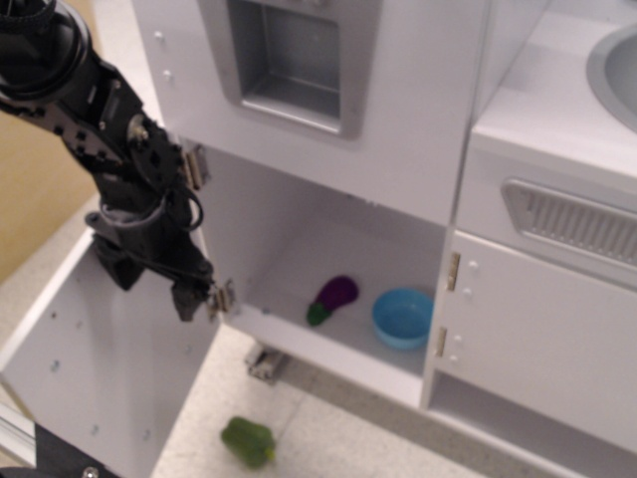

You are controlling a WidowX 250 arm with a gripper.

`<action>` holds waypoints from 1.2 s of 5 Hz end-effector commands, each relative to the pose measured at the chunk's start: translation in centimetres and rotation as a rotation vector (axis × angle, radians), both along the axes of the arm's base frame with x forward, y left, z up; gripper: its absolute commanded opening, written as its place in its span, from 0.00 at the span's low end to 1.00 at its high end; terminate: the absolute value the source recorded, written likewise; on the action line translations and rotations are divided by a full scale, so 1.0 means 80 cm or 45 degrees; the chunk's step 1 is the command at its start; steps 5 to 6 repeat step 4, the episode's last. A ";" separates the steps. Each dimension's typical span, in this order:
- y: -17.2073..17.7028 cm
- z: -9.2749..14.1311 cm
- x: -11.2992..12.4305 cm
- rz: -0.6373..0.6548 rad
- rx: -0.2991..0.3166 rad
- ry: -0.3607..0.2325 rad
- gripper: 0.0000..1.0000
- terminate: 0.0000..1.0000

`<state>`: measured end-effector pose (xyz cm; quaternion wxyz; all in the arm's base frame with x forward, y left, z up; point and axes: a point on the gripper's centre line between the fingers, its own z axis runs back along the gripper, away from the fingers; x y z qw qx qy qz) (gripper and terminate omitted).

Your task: Open low fridge

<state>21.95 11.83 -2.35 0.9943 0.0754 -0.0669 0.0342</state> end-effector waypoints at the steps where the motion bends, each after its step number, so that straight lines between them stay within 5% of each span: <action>1: 0.013 0.013 0.005 0.028 0.028 -0.013 1.00 0.00; 3: 0.013 0.013 0.005 0.028 0.028 -0.013 1.00 0.00; 4: 0.013 0.013 0.005 0.028 0.028 -0.013 1.00 1.00; 6: 0.013 0.013 0.005 0.028 0.028 -0.013 1.00 1.00</action>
